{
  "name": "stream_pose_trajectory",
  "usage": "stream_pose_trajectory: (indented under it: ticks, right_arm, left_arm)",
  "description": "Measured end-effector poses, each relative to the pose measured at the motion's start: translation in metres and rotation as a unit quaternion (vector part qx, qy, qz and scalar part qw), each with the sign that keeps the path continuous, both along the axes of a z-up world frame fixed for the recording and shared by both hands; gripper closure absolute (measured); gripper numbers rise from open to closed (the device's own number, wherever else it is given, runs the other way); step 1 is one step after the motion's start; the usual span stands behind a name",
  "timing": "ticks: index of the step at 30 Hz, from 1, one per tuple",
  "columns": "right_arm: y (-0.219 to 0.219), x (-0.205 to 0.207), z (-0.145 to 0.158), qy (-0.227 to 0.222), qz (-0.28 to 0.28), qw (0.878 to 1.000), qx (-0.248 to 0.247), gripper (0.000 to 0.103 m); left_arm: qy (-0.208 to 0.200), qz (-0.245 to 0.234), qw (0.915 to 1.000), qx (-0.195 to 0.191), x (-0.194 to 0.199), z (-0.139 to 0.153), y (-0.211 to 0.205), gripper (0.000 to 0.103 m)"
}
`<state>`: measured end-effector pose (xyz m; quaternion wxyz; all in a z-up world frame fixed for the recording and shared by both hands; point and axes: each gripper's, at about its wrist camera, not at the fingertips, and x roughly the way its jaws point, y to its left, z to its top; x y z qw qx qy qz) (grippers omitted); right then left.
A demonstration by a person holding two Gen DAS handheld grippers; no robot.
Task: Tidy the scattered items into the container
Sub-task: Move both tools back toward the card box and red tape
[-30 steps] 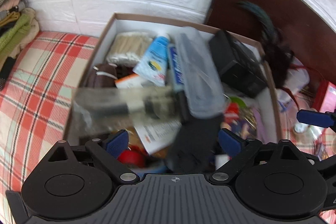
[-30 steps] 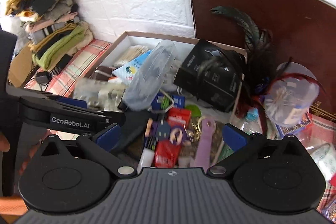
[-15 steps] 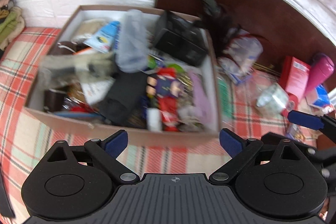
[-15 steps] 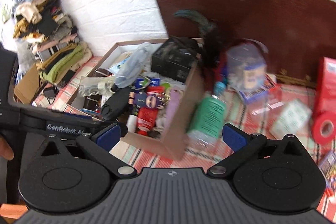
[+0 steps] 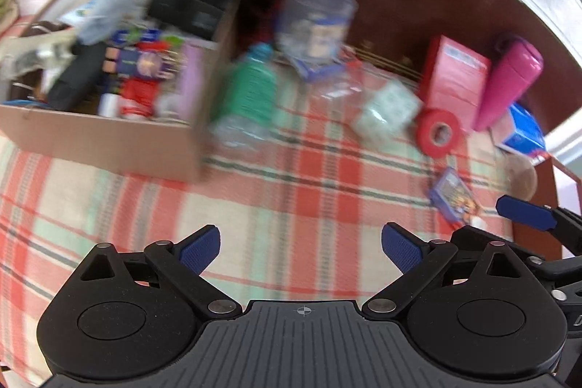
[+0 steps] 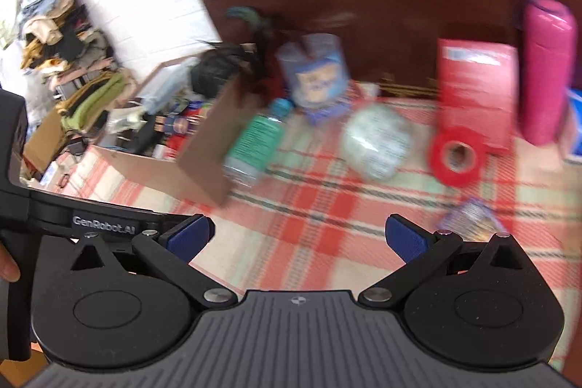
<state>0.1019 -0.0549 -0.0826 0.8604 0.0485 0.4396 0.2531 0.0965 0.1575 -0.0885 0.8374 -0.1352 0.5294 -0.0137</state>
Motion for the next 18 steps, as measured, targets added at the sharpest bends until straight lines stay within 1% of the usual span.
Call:
stream_pose_trajectory:
  ticks: [6, 10, 14, 18]
  right_arm:
    - [-0.062, -0.006, -0.009, -0.001, -0.038, 0.999, -0.024, 0.0]
    - [-0.097, -0.003, -0.017, 0.002, -0.068, 0.997, -0.037, 0.0]
    - [-0.121, 0.003, -0.032, 0.017, -0.091, 0.994, -0.05, 0.0]
    - [-0.136, 0.012, -0.048, 0.042, -0.125, 0.99, -0.05, 0.0]
  left_arm:
    - [0.001, -0.024, 0.9997, -0.01, 0.009, -0.012, -0.06, 0.002]
    - [0.005, -0.036, 0.9992, -0.016, 0.021, -0.022, -0.093, 0.002]
    - [0.011, -0.047, 0.9987, -0.019, 0.036, -0.033, -0.121, 0.002]
    - [0.023, -0.047, 0.9984, -0.019, 0.053, -0.048, -0.142, 0.002]
